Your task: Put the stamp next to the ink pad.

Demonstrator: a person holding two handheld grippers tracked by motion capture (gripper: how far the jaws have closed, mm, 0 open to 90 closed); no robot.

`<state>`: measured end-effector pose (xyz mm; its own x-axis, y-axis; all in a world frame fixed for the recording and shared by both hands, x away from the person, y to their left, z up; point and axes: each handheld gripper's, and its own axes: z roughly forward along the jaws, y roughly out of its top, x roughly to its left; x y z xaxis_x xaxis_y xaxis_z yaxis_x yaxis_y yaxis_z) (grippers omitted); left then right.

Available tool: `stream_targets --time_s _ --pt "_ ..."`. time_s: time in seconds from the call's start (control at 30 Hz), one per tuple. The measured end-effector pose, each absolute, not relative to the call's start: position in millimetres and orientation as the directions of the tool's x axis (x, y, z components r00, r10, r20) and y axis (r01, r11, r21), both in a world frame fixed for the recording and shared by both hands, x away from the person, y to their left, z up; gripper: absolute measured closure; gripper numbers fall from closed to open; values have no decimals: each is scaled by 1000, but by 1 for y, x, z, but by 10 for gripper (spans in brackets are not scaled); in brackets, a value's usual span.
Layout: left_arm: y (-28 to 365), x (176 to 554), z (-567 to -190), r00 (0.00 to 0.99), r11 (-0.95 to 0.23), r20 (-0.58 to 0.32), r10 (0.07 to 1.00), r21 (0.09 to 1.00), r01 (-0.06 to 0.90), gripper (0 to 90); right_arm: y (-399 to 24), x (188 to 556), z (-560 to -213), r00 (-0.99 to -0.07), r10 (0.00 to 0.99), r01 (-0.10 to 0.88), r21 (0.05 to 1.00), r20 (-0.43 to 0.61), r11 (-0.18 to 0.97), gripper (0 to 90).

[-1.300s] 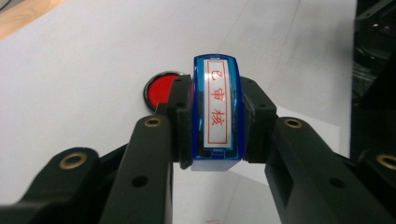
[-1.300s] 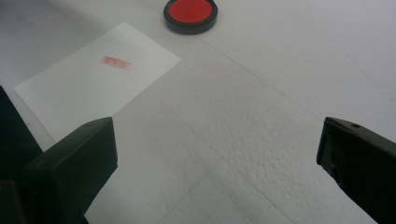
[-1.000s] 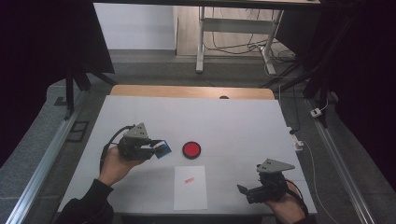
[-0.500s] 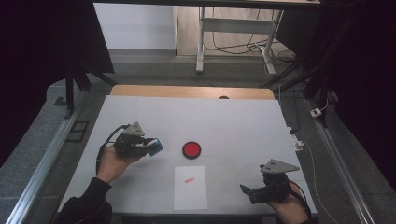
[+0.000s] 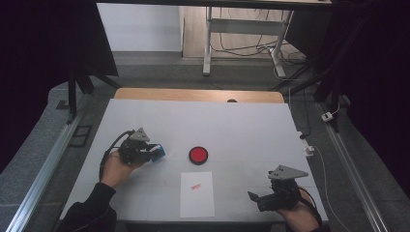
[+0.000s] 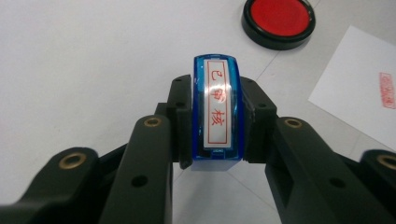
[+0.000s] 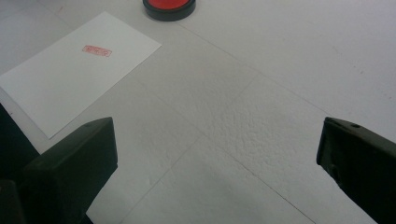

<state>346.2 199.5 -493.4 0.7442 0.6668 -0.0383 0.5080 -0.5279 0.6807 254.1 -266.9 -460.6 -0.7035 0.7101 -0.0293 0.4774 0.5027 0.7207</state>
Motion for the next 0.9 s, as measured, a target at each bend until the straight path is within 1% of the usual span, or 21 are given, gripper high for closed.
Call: stream_targets --time_s 0.2,0.47,0.57,0.77,0.9 --pt "200 349 -500 747 -538 -37 664 669 512 694 -266 254 -461 -702 711 479 719 -30 504 0" --pt "196 351 -507 754 -576 -30 656 627 525 690 -266 254 -461 -707 707 478 715 -32 510 0" --pt "195 350 -506 754 -570 -30 657 636 521 683 -265 254 -461 -709 705 477 714 -34 513 0" --pt "198 351 -502 741 -541 -46 670 652 531 571 -265 254 -461 -712 701 473 714 -35 516 0" --pt "200 350 -495 729 -500 -93 678 669 550 476 -265 254 -461 -712 702 474 713 -35 516 0"
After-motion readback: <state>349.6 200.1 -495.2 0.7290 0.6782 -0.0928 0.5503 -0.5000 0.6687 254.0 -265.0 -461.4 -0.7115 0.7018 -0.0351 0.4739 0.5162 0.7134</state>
